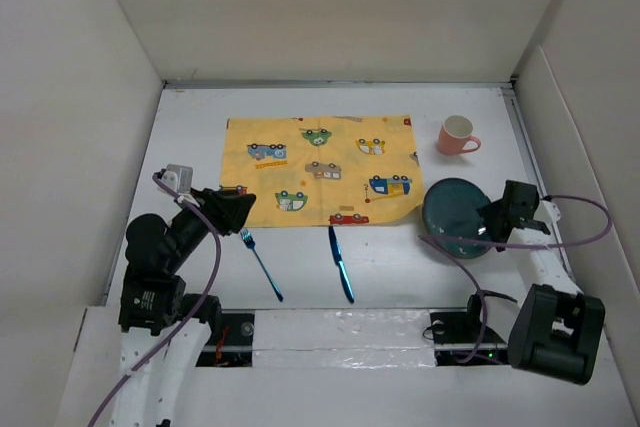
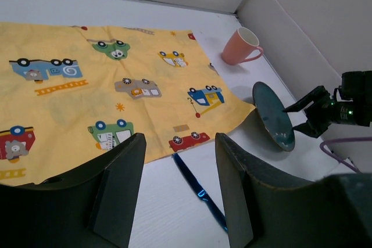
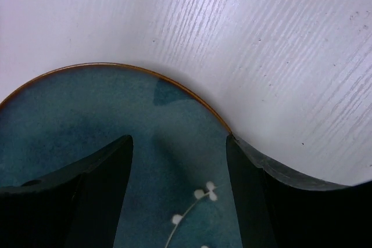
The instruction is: Set the dinner table for one person
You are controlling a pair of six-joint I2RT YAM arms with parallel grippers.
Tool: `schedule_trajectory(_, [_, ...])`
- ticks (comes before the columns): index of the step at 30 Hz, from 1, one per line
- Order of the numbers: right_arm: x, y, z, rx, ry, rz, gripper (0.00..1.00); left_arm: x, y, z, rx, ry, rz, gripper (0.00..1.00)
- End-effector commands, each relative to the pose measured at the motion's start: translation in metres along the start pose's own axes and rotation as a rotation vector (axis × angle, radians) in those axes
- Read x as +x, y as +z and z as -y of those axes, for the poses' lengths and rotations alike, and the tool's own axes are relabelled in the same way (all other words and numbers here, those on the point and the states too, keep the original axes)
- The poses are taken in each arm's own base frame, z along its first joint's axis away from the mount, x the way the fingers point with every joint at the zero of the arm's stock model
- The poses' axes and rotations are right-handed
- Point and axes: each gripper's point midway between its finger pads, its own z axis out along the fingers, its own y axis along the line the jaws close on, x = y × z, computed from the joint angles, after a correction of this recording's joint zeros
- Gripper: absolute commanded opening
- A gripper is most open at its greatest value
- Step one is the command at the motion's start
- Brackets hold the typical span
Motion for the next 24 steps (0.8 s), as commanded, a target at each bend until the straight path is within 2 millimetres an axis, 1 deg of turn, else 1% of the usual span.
schedule_trajectory(1, [-0.018, 0.002, 0.007, 0.106, 0.055, 0.025, 0.7, -0.006, -0.002, 0.003, 0.005, 0.046, 0.036, 0.48])
schedule_trajectory(2, [-0.013, 0.002, 0.012, 0.141, 0.05, -0.005, 0.7, -0.006, -0.004, 0.004, 0.008, 0.049, 0.044, 0.48])
schedule_trajectory(3, [-0.013, 0.005, 0.01, 0.153, 0.028, -0.024, 0.7, -0.006, -0.005, 0.007, 0.016, 0.05, 0.046, 0.48])
schedule_trajectory(4, [-0.017, 0.006, 0.015, 0.189, 0.043, -0.015, 0.69, -0.006, -0.007, 0.009, 0.024, 0.052, 0.045, 0.48])
schedule_trajectory(5, [-0.011, 0.002, 0.024, 0.24, 0.046, -0.043, 0.67, -0.008, -0.008, 0.01, 0.02, 0.051, 0.055, 0.48])
schedule_trajectory(6, [-0.015, 0.001, 0.023, 0.244, 0.041, -0.037, 0.66, -0.007, -0.009, 0.012, 0.026, 0.05, 0.054, 0.48])
schedule_trajectory(8, [-0.024, -0.008, 0.024, 0.238, 0.053, 0.007, 0.66, -0.007, -0.011, 0.015, 0.034, 0.051, 0.056, 0.48])
schedule_trajectory(9, [-0.031, -0.018, 0.023, 0.183, 0.074, 0.06, 0.67, -0.007, -0.012, 0.017, 0.041, 0.052, 0.059, 0.48])
schedule_trajectory(12, [-0.032, -0.021, 0.018, 0.132, 0.098, 0.083, 0.69, -0.008, -0.012, 0.015, 0.032, 0.049, 0.062, 0.48])
schedule_trajectory(13, [-0.03, -0.021, 0.02, 0.119, 0.104, 0.079, 0.7, -0.008, -0.012, 0.015, 0.033, 0.05, 0.063, 0.48])
schedule_trajectory(14, [-0.031, -0.018, 0.019, 0.104, 0.099, 0.079, 0.73, -0.007, -0.012, 0.015, 0.03, 0.048, 0.063, 0.48])
schedule_trajectory(16, [-0.021, -0.013, 0.016, 0.09, 0.082, 0.019, 0.73, -0.008, -0.012, 0.014, 0.026, 0.046, 0.065, 0.48])
schedule_trajectory(17, [-0.012, -0.005, 0.016, 0.097, 0.046, -0.027, 0.74, -0.008, -0.012, 0.014, 0.026, 0.047, 0.066, 0.48])
schedule_trajectory(18, [-0.004, -0.003, 0.012, 0.084, 0.035, -0.077, 0.74, -0.007, -0.012, 0.014, 0.028, 0.046, 0.063, 0.48])
schedule_trajectory(19, [-0.001, 0.0, 0.009, 0.073, 0.025, -0.095, 0.74, -0.007, -0.012, 0.014, 0.027, 0.044, 0.061, 0.48])
schedule_trajectory(20, [0.005, 0.005, 0.01, 0.082, 0.005, -0.127, 0.73, -0.007, -0.012, 0.014, 0.027, 0.045, 0.061, 0.48])
schedule_trajectory(22, [0.009, 0.004, 0.003, 0.048, 0.0, -0.155, 0.7, -0.007, -0.012, 0.014, 0.024, 0.041, 0.062, 0.48])
schedule_trajectory(24, [0.009, 0.0, -0.002, 0.003, -0.012, -0.153, 0.69, -0.006, -0.012, 0.013, 0.022, 0.041, 0.061, 0.48])
